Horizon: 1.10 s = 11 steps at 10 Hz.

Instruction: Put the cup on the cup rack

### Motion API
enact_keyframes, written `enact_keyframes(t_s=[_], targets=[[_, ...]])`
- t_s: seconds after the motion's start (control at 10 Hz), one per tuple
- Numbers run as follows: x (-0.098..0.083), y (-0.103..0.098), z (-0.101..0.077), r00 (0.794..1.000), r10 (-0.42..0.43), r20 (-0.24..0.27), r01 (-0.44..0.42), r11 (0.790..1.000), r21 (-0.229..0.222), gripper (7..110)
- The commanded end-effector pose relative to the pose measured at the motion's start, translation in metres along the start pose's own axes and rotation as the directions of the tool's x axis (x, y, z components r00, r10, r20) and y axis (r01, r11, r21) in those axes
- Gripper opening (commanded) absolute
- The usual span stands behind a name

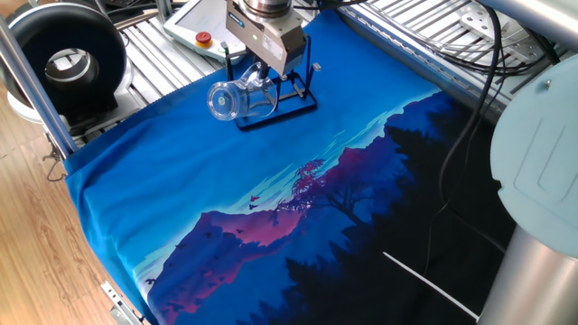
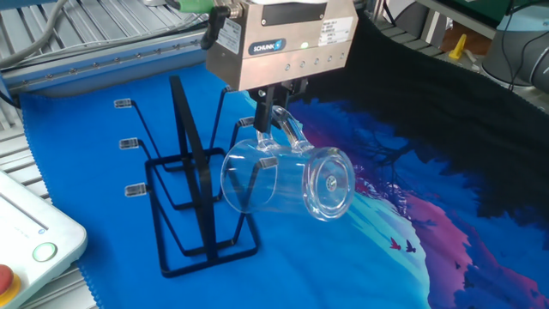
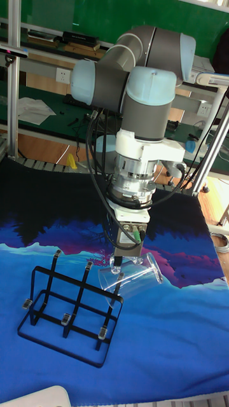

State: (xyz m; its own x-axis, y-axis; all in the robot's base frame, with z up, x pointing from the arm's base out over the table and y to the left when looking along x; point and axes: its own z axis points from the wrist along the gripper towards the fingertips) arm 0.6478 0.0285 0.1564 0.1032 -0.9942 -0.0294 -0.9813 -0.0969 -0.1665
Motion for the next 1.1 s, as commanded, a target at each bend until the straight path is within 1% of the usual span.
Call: enact_keyframes(t_s=[0.0, 0.2, 0.4, 0.6, 0.7, 0.9, 1.0], targets=[[0.005, -0.002, -0.002, 1.000, 0.000, 0.000, 0.000, 1.000, 0.009, 7], [0.009, -0.004, 0.000, 1.000, -0.004, -0.010, 0.005, 1.000, 0.017, 7], [0.009, -0.003, 0.005, 1.000, -0.004, 0.002, 0.004, 1.000, 0.019, 7], [0.012, -0.002, 0.005, 1.000, -0.004, -0.010, 0.005, 1.000, 0.016, 7], [0.017, -0.002, 0.005, 1.000, 0.002, -0.028, -0.001, 1.000, 0.014, 7], [0.018, 0.002, 0.005, 0.999, 0.022, -0.030, -0.022, 1.000, -0.001, 7], [0.021, 0.005, 0.005, 0.998, 0.032, -0.046, -0.032, 0.999, -0.013, 7]])
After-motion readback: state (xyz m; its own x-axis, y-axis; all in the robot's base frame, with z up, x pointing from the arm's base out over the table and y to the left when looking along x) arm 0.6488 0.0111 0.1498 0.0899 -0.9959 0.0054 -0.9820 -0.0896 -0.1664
